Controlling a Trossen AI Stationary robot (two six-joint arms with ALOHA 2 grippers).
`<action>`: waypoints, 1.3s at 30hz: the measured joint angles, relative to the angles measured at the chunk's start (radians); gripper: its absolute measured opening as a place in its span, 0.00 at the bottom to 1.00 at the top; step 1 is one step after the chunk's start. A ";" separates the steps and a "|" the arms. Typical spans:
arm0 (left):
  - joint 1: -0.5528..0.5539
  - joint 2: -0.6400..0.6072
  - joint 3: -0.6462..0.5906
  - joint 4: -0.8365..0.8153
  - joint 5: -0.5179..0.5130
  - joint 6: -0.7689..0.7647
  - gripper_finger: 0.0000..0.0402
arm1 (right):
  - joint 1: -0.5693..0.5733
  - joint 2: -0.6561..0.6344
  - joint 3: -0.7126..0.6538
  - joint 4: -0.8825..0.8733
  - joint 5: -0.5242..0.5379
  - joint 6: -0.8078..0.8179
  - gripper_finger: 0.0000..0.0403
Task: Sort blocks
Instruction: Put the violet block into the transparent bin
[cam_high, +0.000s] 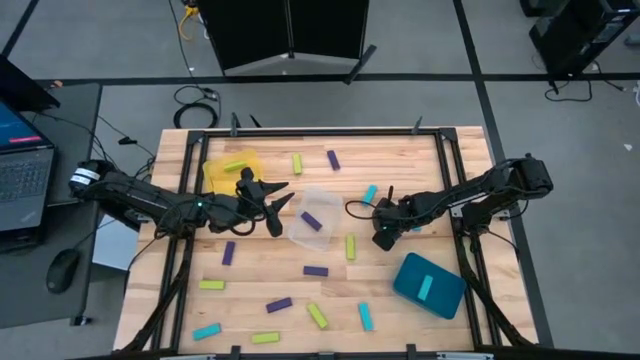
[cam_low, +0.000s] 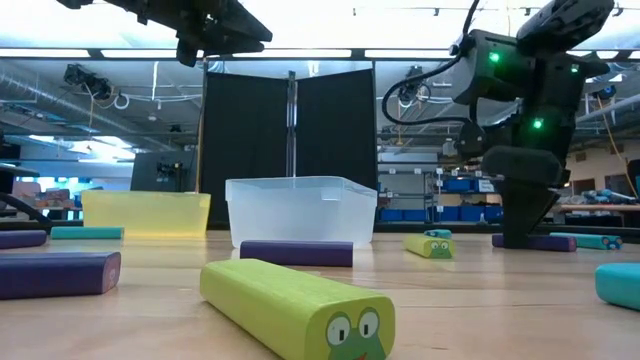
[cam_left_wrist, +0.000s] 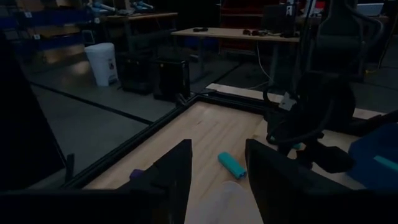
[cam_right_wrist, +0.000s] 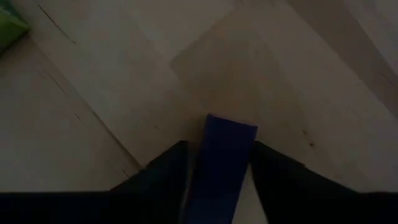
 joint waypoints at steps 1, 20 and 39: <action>0.000 0.000 0.000 0.000 0.000 0.000 0.39 | 0.000 0.000 -0.001 0.000 0.000 0.000 0.37; -0.002 0.000 0.000 -0.003 0.000 -0.023 0.39 | 0.012 -0.145 -0.005 0.415 0.047 -0.130 0.28; -0.002 0.000 0.001 0.004 0.000 -0.031 0.39 | -0.085 0.197 0.119 1.161 -0.078 -0.338 0.33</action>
